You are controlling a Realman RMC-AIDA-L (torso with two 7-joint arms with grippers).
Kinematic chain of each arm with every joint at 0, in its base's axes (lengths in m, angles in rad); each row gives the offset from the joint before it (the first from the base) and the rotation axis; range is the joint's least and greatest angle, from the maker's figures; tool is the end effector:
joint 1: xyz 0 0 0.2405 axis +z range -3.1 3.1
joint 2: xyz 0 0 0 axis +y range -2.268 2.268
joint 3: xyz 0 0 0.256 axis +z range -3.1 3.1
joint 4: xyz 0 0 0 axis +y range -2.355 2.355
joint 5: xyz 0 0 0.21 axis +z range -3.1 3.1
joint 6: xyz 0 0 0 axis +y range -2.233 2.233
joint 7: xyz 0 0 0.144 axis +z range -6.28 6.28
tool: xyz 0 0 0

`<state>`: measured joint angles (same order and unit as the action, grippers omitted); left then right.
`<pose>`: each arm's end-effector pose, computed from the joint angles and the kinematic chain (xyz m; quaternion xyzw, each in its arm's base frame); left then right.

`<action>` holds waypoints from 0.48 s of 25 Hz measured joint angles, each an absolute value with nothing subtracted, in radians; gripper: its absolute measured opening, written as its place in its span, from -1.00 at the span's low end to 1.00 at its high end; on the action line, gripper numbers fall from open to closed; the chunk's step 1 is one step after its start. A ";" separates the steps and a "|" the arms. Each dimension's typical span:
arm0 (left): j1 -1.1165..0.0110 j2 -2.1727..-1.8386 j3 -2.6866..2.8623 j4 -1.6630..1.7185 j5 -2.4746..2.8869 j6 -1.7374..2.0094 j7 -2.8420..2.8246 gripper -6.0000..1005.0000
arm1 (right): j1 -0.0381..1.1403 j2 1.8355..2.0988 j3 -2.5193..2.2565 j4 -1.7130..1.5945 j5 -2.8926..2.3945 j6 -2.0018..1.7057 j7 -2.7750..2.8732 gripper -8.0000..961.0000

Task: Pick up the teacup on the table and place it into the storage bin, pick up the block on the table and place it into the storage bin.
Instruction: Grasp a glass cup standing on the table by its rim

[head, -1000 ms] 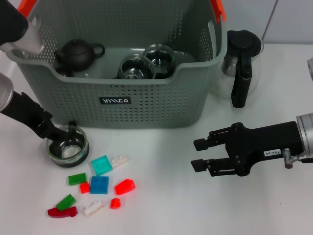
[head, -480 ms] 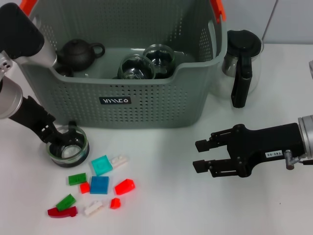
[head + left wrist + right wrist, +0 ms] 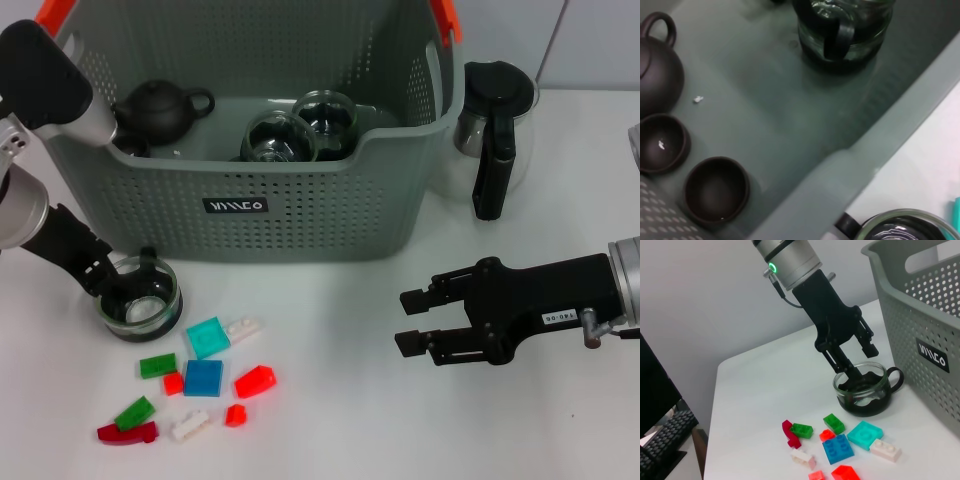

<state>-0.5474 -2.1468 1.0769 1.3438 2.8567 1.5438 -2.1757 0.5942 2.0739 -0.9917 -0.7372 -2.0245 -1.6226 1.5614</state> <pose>-0.2455 0.3549 0.0421 -0.9044 -0.2823 0.2242 0.2282 0.2203 0.3246 -0.0275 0.9718 -0.1802 -0.1516 0.0138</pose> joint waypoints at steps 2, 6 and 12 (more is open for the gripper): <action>-0.550 -2.143 1.078 1.338 2.857 1.538 -2.178 0.27 | 0.594 2.074 -0.992 -0.737 -2.025 -1.622 1.562 0.18; -0.550 -2.139 1.078 1.335 2.858 1.530 -2.180 0.26 | 0.595 2.074 -0.992 -0.737 -2.026 -1.621 1.562 0.18; -0.552 -2.133 1.082 1.325 2.858 1.525 -2.184 0.25 | 0.595 2.074 -0.992 -0.738 -2.026 -1.619 1.562 0.18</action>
